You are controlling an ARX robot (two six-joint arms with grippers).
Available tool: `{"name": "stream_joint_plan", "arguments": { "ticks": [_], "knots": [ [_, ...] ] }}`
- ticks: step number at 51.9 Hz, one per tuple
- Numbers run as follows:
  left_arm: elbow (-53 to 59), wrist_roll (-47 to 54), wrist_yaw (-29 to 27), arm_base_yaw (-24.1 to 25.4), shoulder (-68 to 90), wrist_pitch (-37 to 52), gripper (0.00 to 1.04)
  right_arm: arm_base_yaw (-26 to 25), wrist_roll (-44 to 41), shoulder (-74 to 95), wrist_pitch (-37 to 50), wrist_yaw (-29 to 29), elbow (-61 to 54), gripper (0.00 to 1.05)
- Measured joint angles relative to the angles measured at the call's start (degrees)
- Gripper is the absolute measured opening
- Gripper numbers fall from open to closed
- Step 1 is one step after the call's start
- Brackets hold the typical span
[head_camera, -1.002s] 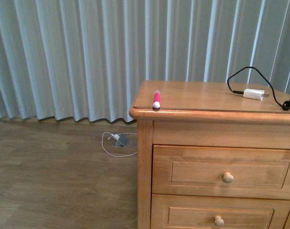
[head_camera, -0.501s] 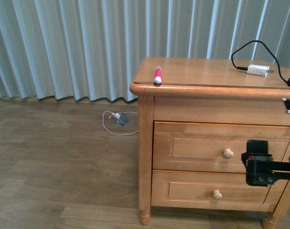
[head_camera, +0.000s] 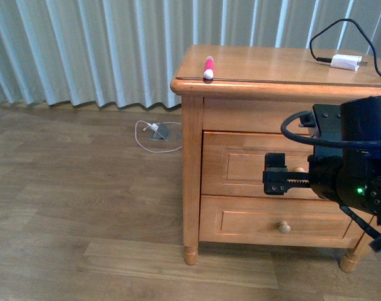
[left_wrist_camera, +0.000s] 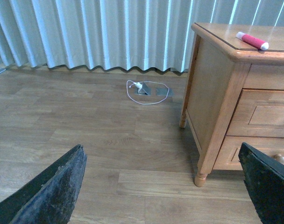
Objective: Place pink marker in drawer with both arms
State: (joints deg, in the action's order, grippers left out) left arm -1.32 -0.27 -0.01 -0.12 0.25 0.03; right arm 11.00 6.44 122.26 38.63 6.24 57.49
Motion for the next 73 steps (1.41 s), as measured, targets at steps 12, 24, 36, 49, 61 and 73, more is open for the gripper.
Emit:
{"name": "stream_joint_plan", "arguments": {
  "ticks": [12,24,36,49,61,73],
  "knots": [
    [0.0,0.0,0.0,0.0,0.0,0.0,0.99,-0.8,0.0,4.5,0.4,0.2,5.0,0.96],
    [0.0,0.0,0.0,0.0,0.0,0.0,0.99,-1.7,-0.2,6.7,0.4,0.0,7.8,0.96],
    [0.0,0.0,0.0,0.0,0.0,0.0,0.99,-2.3,-0.5,8.3,0.3,0.1,8.9,0.96],
    [0.0,0.0,0.0,0.0,0.0,0.0,0.99,-2.6,-0.7,9.0,0.2,0.7,9.6,0.96],
    [0.0,0.0,0.0,0.0,0.0,0.0,0.99,-2.8,-1.4,9.7,0.0,0.9,9.9,0.96],
    [0.0,0.0,0.0,0.0,0.0,0.0,0.99,-2.8,-2.7,9.7,-0.4,0.9,10.1,0.96]
  ]
}}
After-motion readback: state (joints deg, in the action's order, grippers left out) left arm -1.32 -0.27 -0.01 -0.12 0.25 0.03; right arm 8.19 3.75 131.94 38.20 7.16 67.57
